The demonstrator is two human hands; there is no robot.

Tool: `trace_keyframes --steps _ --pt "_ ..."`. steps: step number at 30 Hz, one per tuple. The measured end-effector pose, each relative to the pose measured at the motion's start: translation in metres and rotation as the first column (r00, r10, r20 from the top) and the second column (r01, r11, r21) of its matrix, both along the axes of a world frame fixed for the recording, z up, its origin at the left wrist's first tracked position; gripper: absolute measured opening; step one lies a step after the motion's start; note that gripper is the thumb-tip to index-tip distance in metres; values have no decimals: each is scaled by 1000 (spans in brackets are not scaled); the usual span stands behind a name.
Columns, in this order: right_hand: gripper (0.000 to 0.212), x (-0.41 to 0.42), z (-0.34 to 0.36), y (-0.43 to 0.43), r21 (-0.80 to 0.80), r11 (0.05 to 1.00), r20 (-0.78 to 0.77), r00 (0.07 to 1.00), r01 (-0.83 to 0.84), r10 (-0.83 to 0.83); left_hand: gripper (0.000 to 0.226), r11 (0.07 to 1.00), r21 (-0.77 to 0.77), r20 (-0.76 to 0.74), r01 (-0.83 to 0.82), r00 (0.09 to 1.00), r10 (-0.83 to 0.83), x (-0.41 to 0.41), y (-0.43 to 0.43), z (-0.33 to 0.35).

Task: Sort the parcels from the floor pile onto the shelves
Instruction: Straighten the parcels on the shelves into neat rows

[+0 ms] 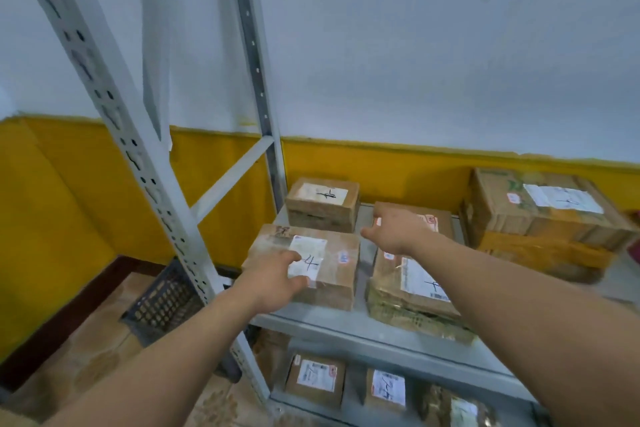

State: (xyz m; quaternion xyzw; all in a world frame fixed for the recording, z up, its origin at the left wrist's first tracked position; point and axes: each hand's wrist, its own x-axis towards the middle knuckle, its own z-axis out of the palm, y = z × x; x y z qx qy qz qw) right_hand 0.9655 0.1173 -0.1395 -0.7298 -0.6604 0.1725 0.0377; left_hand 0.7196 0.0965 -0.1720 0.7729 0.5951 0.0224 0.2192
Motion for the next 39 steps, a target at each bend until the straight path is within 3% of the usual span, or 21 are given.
trace_keyframes --steps 5,8,11,14,18,25,30,35,39 --pt "68 -21 -13 40 -42 992 -1 993 122 -122 53 998 -24 33 58 998 -57 -23 65 -10" --pt "71 -24 -23 62 -69 987 14 989 148 -147 36 999 -36 115 19 993 -15 -22 96 -12" --pt "65 -23 -33 87 -85 986 1 989 144 -145 20 999 -27 86 27 996 -24 -15 126 -22" --pt "64 -21 -43 114 -95 984 -8 989 149 -150 40 1000 -24 65 0 998 1 -7 151 -31" --pt "79 -18 -62 155 -102 984 -38 988 144 -149 54 998 -24 97 -53 994 55 5 188 -37" --pt "76 -13 -91 201 -104 954 -216 930 282 -299 72 956 -184 395 -228 873 284 26 254 -64" --pt "83 -18 -109 204 -151 949 -353 882 276 -313 68 924 -297 375 -241 860 345 34 260 -69" --pt "84 -24 -113 209 -137 942 -378 863 306 -335 67 921 -297 457 -254 809 370 34 263 -74" --pt "83 -25 -113 211 -137 938 -403 847 318 -346 68 933 -278 453 -230 825 339 33 264 -72"
